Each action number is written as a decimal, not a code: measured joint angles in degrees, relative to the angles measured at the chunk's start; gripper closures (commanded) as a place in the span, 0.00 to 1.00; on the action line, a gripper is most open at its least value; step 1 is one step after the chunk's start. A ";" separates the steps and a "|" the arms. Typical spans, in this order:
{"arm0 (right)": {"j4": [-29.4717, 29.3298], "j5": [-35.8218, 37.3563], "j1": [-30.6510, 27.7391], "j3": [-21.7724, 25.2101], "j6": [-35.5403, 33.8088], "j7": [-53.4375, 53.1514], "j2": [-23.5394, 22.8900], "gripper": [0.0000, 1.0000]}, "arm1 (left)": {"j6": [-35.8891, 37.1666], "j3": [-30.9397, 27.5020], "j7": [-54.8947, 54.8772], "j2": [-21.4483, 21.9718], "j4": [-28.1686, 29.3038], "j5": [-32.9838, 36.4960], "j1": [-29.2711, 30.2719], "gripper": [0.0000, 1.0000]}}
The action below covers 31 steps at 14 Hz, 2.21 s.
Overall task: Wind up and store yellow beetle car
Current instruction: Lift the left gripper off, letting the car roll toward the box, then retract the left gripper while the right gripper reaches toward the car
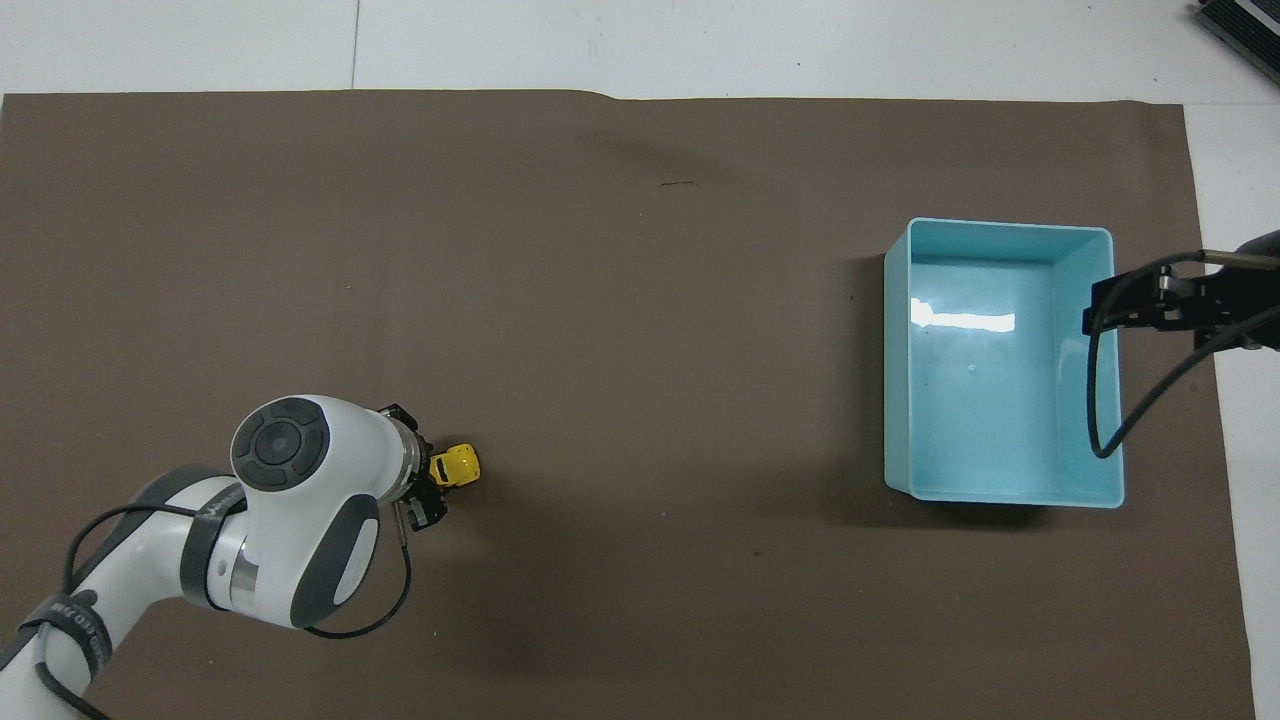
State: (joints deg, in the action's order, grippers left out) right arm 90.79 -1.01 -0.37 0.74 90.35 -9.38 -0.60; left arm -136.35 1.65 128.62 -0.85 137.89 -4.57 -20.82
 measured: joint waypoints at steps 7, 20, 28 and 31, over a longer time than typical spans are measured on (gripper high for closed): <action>0.00 0.00 0.00 0.00 0.00 0.00 0.00 0.00 | 13.91 -0.63 -0.61 -1.20 -15.35 0.85 2.43 0.00; 0.00 0.00 -0.11 0.11 0.00 0.00 0.00 0.00 | 16.90 -0.79 -0.68 -1.33 -23.24 0.86 5.71 0.00; 1.21 0.00 0.05 0.10 -0.98 0.00 0.95 0.00 | 19.76 -0.72 -7.90 -1.30 -30.61 0.88 6.90 0.00; 2.26 -0.01 0.29 0.09 -0.48 -0.37 0.94 0.00 | 22.18 -0.88 -14.68 -1.27 -34.06 0.89 7.37 0.00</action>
State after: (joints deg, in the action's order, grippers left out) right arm 93.05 -1.02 -0.08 0.83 89.87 -9.75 0.35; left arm -114.18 0.77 113.94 -2.13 103.83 -3.68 -13.44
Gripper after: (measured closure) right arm 0.000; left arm 0.000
